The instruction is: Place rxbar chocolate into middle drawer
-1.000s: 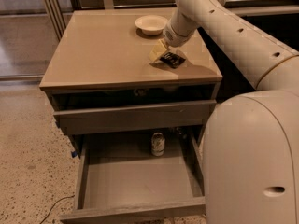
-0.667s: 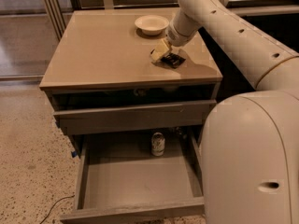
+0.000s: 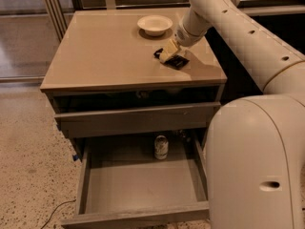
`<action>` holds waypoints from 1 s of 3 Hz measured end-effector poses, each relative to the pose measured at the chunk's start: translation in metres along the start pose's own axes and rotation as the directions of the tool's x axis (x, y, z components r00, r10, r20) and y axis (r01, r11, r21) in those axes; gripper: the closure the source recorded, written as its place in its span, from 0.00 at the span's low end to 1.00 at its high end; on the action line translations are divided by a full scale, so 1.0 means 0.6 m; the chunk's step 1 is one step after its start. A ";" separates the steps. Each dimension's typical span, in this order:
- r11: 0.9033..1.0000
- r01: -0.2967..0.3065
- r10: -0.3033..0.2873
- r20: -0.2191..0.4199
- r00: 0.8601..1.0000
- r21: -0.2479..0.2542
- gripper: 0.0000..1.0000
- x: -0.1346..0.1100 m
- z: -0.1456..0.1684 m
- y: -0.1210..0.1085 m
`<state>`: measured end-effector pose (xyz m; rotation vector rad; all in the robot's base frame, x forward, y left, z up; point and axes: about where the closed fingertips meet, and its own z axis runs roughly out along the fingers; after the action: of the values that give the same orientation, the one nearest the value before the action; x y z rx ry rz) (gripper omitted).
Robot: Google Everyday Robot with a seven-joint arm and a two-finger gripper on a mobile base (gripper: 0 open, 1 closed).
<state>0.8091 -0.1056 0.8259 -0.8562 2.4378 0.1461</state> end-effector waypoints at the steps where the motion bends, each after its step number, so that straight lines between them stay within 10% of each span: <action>1: 0.999 0.024 -0.024 0.005 1.000 -0.046 0.23 -0.001 -0.013 0.009; 3: 0.985 0.062 -0.062 0.002 0.998 -0.160 0.24 -0.006 -0.022 0.048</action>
Offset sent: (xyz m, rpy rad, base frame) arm -0.0201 0.0128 0.0255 0.0860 0.0656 0.1386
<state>0.7878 -0.0846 0.8368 -1.0012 2.4240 0.3211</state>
